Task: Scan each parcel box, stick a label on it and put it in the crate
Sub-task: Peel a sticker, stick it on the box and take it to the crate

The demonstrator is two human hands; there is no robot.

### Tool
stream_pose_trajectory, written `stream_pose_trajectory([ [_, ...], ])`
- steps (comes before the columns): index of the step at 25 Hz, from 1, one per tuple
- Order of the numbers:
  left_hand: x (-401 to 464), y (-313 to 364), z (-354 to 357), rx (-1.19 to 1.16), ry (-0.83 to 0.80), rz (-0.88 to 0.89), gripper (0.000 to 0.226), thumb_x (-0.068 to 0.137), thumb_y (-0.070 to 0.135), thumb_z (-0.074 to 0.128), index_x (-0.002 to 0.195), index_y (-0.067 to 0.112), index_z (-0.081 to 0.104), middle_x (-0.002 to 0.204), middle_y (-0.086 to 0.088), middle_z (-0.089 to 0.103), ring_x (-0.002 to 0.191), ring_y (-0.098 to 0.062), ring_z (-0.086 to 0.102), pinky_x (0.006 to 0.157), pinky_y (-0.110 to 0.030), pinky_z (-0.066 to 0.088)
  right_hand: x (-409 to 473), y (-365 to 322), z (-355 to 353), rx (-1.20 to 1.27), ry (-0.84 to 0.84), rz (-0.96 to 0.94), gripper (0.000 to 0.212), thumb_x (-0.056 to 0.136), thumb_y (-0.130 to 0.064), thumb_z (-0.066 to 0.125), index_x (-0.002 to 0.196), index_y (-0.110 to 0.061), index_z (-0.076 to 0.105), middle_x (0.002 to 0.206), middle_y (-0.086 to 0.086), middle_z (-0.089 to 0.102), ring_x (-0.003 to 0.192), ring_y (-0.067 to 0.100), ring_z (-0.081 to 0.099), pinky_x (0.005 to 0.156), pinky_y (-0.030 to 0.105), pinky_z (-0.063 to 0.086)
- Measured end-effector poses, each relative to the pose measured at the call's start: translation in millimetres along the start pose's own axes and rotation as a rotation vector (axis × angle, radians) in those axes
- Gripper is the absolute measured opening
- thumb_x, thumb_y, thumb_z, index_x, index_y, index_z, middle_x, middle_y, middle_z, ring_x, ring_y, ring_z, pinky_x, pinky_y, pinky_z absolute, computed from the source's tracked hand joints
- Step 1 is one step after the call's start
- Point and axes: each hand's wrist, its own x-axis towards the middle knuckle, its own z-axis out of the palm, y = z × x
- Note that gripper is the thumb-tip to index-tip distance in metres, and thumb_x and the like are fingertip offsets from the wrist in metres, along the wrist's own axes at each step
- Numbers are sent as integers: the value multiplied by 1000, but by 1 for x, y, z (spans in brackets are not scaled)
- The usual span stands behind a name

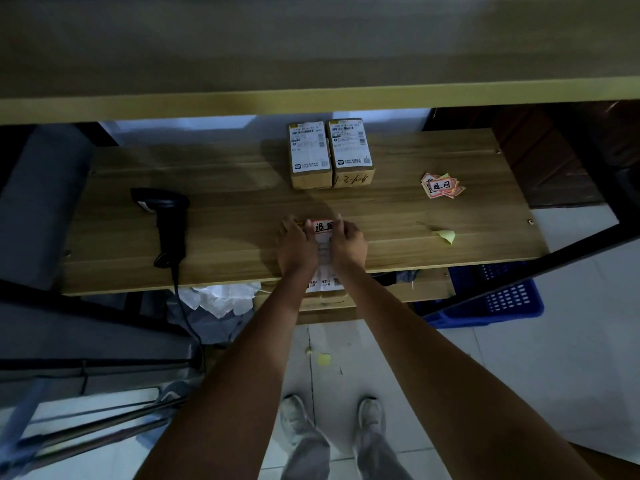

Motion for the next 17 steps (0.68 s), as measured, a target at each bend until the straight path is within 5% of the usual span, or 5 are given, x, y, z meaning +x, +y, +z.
stream_pose_trajectory([
  [6,-1,0,1,-52,-20,-21,53,98,46,33,133,6,39,124,-17,57,109,-33,57,90,-42,47,-27,42,-23,-89,-156,-103,40,86,-62,53,100,-26,67,93,2,70,70,9,70,53,23,54],
  [8,2,4,-5,-228,-143,-163,53,98,52,27,123,9,45,103,-16,65,88,-29,63,78,-39,52,-34,47,-20,-69,-188,-101,44,84,-66,55,107,-30,65,103,5,69,76,11,71,56,22,55],
  [10,-1,10,-19,-598,-254,-349,22,102,35,33,110,17,44,83,-9,63,66,-20,59,62,-32,51,-39,27,-23,157,-208,-15,31,90,-46,60,114,-26,61,101,5,71,76,12,72,58,24,56],
  [13,6,4,-42,-939,-338,-424,26,94,20,51,120,17,45,100,-12,67,82,-25,65,78,-42,54,-40,-4,-33,480,-248,114,28,93,-25,61,121,-22,57,99,2,72,78,14,72,63,29,60],
  [17,-16,-10,-54,-858,-563,-263,36,90,31,61,122,12,62,111,-12,71,96,-29,70,78,-37,57,-44,-21,-31,633,-255,89,21,92,-18,62,113,-21,61,103,8,72,81,18,72,68,33,60],
])
